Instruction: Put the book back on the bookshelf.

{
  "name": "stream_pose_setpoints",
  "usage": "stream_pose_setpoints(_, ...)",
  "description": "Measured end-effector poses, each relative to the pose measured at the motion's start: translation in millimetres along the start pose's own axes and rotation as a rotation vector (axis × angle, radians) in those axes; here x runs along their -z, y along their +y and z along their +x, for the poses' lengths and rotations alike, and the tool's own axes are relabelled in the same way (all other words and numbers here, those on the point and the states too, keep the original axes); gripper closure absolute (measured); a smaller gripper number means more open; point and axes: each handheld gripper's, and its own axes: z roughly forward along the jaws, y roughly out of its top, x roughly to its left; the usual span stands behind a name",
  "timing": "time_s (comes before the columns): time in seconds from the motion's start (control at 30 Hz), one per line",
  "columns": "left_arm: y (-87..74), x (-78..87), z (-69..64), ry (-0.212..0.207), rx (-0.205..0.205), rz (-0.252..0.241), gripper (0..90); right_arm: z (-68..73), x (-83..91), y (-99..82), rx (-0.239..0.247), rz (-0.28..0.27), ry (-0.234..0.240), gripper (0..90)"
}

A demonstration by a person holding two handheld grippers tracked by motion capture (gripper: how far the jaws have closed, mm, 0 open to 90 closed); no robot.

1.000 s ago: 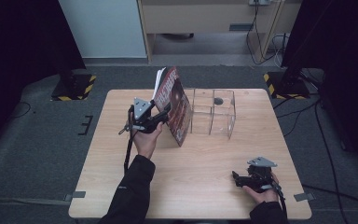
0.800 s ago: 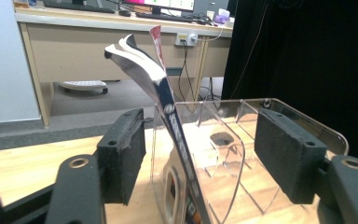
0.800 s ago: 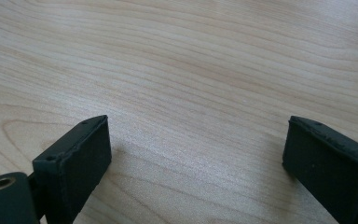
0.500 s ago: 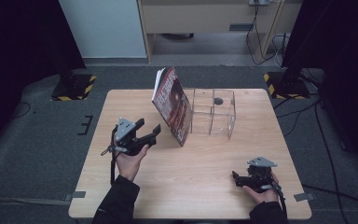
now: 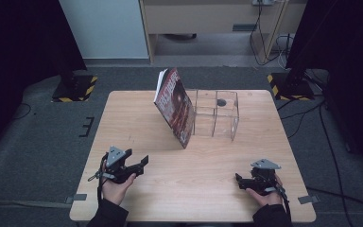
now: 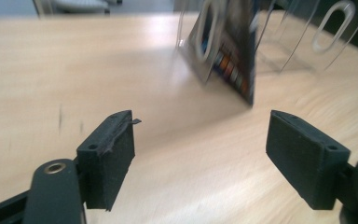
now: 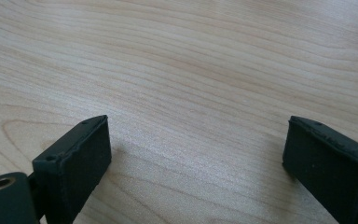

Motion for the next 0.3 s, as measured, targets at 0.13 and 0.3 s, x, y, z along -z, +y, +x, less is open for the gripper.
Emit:
stream_pose_setpoints(0.13,-15.2,-4.5,9.7,0.018,-0.001,0.087,20.6,0.0,0.0,0.0,0.0,0.0,0.0,7.9)
stream_pose_setpoints(0.3,-28.2,-7.8,21.0,0.083,-0.049,0.138,18.2,0.3,0.2,-0.3,0.0,-0.001,-0.005,7.5)
